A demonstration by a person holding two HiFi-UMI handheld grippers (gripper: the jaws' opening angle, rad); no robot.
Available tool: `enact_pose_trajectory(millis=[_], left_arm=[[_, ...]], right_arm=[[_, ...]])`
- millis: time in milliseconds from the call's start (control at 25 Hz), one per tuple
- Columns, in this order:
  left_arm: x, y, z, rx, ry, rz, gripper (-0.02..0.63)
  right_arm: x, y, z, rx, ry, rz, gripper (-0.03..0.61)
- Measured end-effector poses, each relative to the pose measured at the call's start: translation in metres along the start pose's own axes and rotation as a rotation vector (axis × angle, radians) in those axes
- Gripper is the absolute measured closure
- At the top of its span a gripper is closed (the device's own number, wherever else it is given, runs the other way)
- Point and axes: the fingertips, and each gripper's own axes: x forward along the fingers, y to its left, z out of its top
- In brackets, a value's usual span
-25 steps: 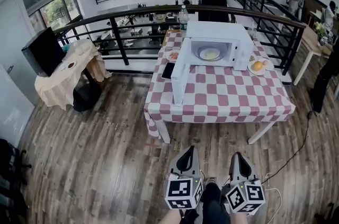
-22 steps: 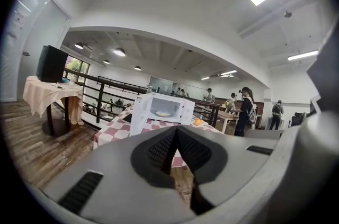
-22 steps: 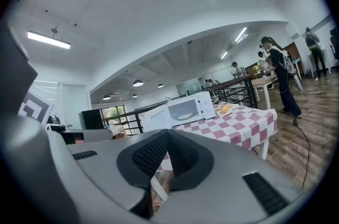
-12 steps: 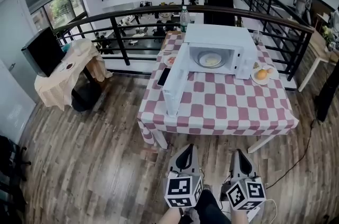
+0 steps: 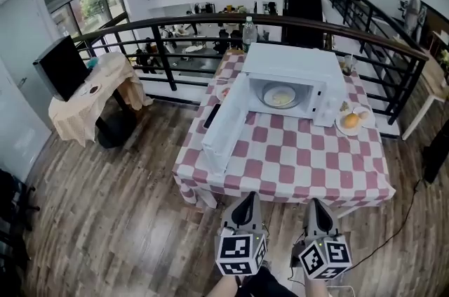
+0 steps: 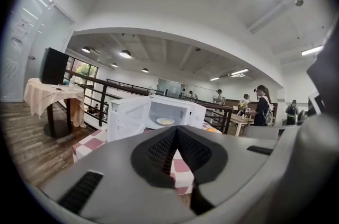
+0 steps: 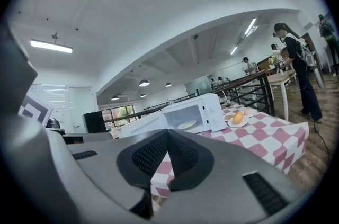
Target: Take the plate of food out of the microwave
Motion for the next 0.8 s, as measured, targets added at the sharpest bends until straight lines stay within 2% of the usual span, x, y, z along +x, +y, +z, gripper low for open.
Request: enact_pose_trajectory(millis=[440, 800], left_arm=[[0.055, -0.011, -0.005, -0.001, 0.015, 0.033, 0.606], [0.082, 0.003, -0.003, -0.015, 0.026, 0.069, 0.606]], right_arm=[[0.054, -0.038, 0.006, 0.034, 0.011, 0.038, 0.566], [0.085, -0.04, 0.009, 0.047, 0.02, 0.07, 0.566]])
